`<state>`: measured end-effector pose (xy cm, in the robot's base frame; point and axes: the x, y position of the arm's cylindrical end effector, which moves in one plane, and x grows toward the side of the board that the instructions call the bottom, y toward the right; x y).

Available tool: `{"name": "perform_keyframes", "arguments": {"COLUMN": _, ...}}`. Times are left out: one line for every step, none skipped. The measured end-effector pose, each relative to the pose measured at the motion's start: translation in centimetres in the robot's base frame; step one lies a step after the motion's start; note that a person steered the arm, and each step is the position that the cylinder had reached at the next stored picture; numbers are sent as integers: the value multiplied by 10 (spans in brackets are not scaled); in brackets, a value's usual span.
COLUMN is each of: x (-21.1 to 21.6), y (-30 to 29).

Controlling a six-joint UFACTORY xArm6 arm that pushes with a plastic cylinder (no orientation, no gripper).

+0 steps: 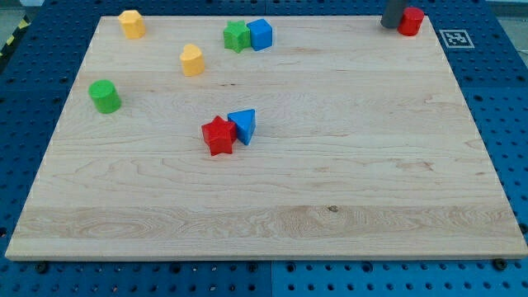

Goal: Move your arm to the left of the red star

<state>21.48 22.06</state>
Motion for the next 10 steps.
{"name": "perform_keyframes", "arguments": {"x": 1, "y": -2}}
{"name": "perform_keyframes", "arguments": {"x": 18, "y": -43}}
{"name": "perform_keyframes", "arguments": {"x": 48, "y": -105}}
{"name": "perform_keyframes", "arguments": {"x": 80, "y": -176}}
{"name": "perform_keyframes", "arguments": {"x": 105, "y": -250}}
{"name": "perform_keyframes", "arguments": {"x": 135, "y": -321}}
{"name": "perform_keyframes", "arguments": {"x": 193, "y": -332}}
{"name": "perform_keyframes", "arguments": {"x": 214, "y": -332}}
{"name": "perform_keyframes", "arguments": {"x": 255, "y": -331}}
{"name": "perform_keyframes", "arguments": {"x": 273, "y": -331}}
